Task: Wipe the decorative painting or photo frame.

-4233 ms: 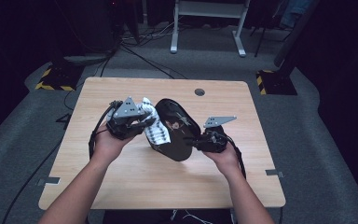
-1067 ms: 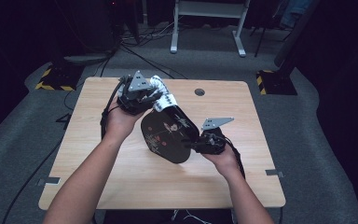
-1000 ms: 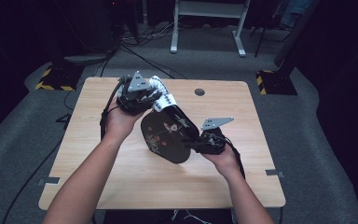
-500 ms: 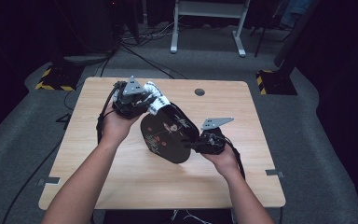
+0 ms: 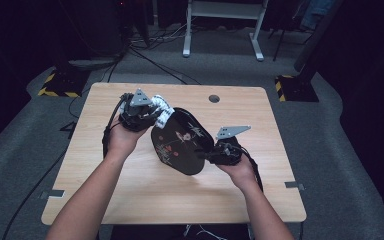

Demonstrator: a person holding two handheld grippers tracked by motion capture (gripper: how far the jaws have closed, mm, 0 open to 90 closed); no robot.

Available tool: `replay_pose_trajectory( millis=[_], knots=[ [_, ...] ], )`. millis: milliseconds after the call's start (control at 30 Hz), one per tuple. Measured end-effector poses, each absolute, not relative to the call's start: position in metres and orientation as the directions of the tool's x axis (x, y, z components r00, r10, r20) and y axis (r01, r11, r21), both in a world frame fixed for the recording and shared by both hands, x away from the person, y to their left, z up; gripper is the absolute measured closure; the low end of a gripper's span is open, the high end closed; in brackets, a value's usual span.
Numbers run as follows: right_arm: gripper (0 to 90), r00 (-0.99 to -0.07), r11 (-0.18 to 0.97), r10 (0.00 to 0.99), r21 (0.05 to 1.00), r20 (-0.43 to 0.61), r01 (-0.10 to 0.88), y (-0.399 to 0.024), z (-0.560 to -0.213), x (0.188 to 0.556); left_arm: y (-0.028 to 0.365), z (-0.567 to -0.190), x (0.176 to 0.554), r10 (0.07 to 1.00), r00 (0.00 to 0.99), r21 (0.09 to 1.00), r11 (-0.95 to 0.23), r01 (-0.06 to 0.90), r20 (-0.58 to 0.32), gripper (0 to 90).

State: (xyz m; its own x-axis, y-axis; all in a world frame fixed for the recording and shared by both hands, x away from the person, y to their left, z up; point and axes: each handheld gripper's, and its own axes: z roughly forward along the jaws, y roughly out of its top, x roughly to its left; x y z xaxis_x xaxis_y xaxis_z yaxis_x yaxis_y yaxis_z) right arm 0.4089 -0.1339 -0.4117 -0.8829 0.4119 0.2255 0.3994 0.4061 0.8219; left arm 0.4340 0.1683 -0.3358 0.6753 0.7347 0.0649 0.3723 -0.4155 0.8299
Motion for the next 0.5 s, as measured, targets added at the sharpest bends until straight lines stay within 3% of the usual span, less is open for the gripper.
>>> replay_pose_trajectory(
  millis=[500],
  knots=[
    [78.8,-0.884,0.4,0.406,0.824,0.232,0.4,-0.134,-0.412,0.409,0.181,-0.356,0.434,0.76,0.649,0.818,-0.399,0.414,0.042,78.5]
  ],
)
